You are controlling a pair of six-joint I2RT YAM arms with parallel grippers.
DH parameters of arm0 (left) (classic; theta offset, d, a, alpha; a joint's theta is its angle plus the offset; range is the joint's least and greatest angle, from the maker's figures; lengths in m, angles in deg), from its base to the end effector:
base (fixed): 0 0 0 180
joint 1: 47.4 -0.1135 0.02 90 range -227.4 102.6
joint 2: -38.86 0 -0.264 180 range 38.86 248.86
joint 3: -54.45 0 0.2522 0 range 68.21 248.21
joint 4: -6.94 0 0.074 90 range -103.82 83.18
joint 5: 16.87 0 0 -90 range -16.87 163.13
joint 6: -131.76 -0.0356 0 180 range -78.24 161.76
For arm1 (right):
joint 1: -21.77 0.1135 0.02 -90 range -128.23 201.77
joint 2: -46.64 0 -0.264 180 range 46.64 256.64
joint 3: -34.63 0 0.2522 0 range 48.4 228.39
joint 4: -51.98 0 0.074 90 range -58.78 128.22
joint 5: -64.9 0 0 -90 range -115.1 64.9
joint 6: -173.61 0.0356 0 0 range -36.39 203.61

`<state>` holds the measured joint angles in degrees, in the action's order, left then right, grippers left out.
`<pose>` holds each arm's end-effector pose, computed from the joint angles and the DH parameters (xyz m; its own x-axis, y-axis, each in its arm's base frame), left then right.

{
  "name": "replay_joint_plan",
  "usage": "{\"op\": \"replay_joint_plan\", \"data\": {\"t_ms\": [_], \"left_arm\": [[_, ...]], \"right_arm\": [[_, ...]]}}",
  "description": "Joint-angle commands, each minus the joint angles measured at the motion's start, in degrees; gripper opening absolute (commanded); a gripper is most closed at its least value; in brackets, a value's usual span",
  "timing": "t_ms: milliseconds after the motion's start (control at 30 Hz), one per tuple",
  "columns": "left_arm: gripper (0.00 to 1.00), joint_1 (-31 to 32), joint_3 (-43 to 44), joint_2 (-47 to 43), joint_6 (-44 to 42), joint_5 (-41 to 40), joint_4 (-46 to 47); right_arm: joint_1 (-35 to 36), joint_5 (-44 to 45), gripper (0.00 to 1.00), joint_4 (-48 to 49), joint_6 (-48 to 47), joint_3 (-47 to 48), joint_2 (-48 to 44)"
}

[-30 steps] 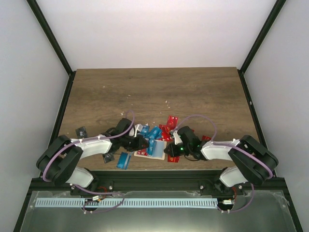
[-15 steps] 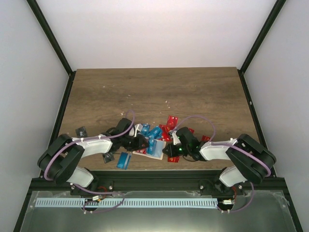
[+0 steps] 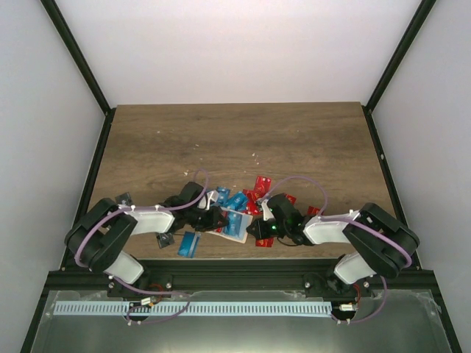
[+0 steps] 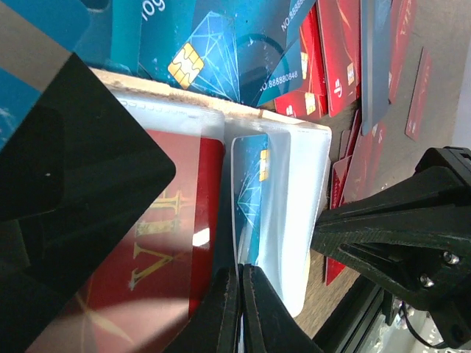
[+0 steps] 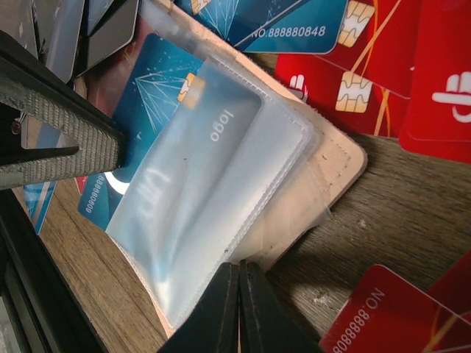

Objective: Put the credit cards into the card holder

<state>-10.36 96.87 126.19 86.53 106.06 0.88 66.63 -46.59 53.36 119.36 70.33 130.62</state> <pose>0.1893 -0.1671 0.1185 -0.9887 0.0056 -0.1497 0.1162 0.6588 -0.7433 0.1562 0.1738 0.1096 -0.9072 -0.1358 -0.3982 -0.3743 0.6929 0.6163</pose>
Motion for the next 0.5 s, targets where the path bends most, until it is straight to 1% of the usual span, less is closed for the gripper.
{"op": "replay_joint_plan", "data": {"t_ms": [0,467], "left_arm": [[0.04,1.4,-0.2,2.9,-2.1,0.8,-0.8],[0.04,3.4,3.9,8.8,-5.6,2.8,-1.2]], "right_arm": [[1.4,5.4,0.05,-9.0,0.9,-1.5,1.9],[1.4,9.4,0.08,-10.1,4.2,-1.4,3.6]]}}
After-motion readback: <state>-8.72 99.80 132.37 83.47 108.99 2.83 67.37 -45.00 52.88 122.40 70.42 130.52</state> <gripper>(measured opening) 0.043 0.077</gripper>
